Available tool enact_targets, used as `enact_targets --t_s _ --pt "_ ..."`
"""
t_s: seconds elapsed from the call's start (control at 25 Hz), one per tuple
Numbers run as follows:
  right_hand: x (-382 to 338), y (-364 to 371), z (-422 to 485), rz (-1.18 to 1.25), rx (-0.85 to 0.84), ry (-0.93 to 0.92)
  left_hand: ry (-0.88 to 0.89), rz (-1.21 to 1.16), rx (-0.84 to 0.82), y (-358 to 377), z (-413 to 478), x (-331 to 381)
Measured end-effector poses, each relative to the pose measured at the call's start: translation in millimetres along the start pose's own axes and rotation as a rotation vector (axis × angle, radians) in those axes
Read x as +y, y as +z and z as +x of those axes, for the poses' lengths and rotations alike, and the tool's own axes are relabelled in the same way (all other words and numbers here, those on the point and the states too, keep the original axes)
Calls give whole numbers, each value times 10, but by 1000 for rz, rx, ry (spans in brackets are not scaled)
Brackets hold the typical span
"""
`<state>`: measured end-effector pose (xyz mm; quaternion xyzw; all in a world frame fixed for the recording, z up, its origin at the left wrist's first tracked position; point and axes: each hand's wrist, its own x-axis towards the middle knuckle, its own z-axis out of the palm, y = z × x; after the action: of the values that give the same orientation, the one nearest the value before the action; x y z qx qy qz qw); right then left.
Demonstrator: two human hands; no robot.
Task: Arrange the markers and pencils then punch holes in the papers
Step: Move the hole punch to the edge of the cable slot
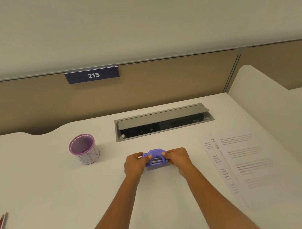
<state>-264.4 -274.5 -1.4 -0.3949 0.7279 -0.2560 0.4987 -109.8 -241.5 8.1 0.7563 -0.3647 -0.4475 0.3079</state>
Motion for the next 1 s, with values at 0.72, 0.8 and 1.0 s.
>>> enact_targets --t_s 0.72,0.8,1.0 --pt "-485 44 989 -321 39 -85 35 47 115 324 878 344" --pt "-457 55 1015 -311 47 -94 57 61 129 331 888 348" --pt "-439 68 1005 -241 82 -109 79 26 150 344 851 334"
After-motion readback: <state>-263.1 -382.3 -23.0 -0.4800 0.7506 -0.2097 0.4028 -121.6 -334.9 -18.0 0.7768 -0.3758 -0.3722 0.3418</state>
